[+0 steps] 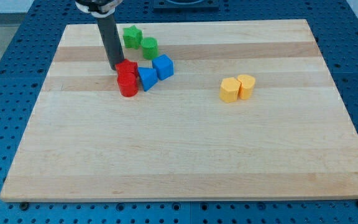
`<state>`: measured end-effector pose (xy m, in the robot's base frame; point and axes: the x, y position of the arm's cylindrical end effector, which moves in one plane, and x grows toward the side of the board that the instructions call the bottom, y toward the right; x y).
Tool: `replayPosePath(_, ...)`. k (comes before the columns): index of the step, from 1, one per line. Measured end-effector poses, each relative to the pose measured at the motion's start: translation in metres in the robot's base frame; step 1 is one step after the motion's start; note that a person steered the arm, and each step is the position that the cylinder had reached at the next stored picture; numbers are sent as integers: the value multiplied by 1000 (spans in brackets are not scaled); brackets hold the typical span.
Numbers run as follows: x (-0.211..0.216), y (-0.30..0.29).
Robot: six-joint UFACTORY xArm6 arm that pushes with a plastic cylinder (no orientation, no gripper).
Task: Separate the red blocks from the green blocks
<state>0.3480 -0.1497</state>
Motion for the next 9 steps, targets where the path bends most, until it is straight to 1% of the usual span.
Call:
replayPosePath(1, 26, 5)
replayPosePath(3, 77, 72)
replayPosePath(4, 95, 106)
replayPosePath(6, 101, 146)
replayPosePath(7, 101, 139)
replayPosePath(9, 102, 57)
